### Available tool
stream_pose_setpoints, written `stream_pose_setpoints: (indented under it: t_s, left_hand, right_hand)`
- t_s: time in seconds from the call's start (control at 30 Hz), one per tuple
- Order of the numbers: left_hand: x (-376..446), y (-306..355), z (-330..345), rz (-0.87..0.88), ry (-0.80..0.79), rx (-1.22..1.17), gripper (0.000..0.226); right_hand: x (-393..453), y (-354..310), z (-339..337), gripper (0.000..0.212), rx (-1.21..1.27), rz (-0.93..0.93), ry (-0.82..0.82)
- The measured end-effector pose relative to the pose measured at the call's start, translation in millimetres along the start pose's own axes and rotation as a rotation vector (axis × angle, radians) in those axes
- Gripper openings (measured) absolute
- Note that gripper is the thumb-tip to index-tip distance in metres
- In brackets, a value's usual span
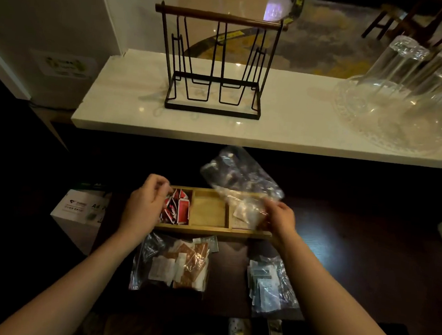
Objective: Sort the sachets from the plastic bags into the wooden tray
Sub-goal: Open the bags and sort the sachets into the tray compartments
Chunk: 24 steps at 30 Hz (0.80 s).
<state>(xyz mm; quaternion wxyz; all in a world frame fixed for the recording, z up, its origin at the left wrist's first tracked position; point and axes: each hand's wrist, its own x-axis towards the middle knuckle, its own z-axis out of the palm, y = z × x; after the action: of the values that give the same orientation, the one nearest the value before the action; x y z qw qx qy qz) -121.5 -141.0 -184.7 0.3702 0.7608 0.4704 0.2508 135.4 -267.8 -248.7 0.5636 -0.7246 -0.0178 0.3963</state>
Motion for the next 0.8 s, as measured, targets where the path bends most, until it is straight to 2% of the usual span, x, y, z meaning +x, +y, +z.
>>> stream_pose_setpoints:
  t_s: [0.13,0.23,0.37,0.43,0.53,0.63,0.7,0.77,0.8]
  left_hand:
    - [-20,3,22,-0.035,-0.160,0.131,0.016]
    - [-27,3,39,-0.048,-0.252,0.167,0.015]
    - [-32,-1,51,-0.058,-0.341,0.191,0.014]
    - [-34,-2,54,-0.064,-0.377,0.217,0.013]
    - [-40,-8,62,0.008,-0.454,0.332,0.017]
    - [-50,-18,72,0.138,-0.587,0.530,0.024]
    - [-58,-31,77,0.195,-0.668,0.606,0.032]
    - [-66,-41,81,0.242,-0.702,0.646,0.041]
    - [-68,-45,83,0.262,-0.697,0.658,0.044]
  right_hand:
    - [22,7,-40,0.016,0.106,0.180,0.223]
    - [33,12,-57,0.019,0.236,0.283,0.232]
    - [29,17,-67,0.020,0.210,0.232,0.183]
    - [27,22,-73,0.024,0.066,0.174,0.185]
    - [37,37,-94,0.035,-0.447,0.045,0.213]
    - [26,42,-116,0.027,-0.902,0.014,0.230]
    - [16,51,-129,0.046,-1.041,0.061,0.207]
    - [12,65,-144,0.066,-1.057,0.151,0.138]
    - [15,75,-152,0.070,-1.046,0.192,0.103]
